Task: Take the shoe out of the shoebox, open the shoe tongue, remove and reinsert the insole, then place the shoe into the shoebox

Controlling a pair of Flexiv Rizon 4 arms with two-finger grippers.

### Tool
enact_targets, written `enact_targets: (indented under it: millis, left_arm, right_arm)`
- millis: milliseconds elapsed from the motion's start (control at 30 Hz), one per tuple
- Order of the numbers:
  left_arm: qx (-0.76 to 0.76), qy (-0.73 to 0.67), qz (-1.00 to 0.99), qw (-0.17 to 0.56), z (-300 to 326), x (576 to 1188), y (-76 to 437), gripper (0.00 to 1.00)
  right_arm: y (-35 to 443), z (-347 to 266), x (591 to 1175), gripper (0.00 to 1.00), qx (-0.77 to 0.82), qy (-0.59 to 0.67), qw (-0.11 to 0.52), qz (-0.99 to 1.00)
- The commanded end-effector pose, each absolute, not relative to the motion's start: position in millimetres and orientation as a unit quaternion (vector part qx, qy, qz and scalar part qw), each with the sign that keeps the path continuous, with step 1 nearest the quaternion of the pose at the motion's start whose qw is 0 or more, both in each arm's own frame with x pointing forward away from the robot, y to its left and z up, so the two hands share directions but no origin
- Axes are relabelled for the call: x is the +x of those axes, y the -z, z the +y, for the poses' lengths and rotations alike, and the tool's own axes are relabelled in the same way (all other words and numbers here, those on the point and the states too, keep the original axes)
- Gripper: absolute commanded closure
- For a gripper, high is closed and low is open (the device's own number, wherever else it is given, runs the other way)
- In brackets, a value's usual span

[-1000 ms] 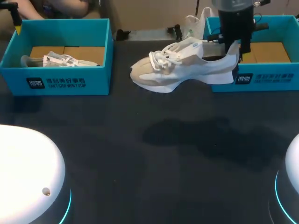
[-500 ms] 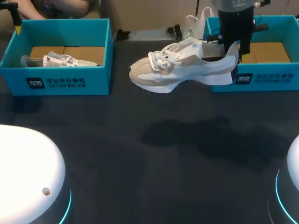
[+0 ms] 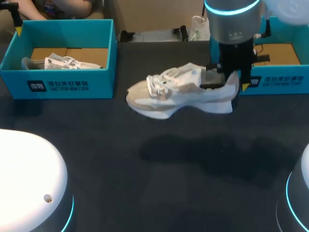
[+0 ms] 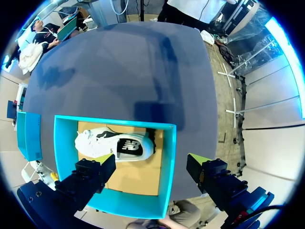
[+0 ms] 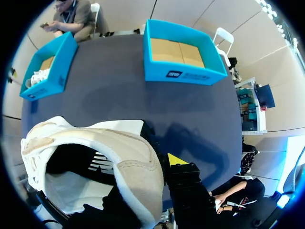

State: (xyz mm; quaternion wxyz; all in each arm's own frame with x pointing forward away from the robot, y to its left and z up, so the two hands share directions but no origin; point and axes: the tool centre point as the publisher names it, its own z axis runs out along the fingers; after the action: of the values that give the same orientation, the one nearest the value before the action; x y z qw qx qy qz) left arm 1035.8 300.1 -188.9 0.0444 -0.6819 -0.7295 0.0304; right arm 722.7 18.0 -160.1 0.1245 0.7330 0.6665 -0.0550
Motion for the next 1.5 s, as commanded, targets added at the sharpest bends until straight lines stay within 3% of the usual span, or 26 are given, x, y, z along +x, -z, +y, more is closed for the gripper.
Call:
enact_targets:
  millis: [33, 833, 1500]
  left_arm:
    - [-0.682, -0.03, -0.73, 0.045, 300, 1036, 188, 0.0]
    - [-0.682, -0.03, -0.73, 0.045, 300, 1036, 188, 0.0]
    - [-0.682, -0.03, -0.73, 0.045, 300, 1036, 188, 0.0]
  right_arm:
    - [179, 23, 723, 1.0, 0.733, 0.065, 0.119, 0.666]
    - [314, 49, 704, 1.0, 0.731, 0.078, 0.102, 0.67]
    - [371, 54, 712, 1.0, 0.722, 0.057, 0.099, 0.683]
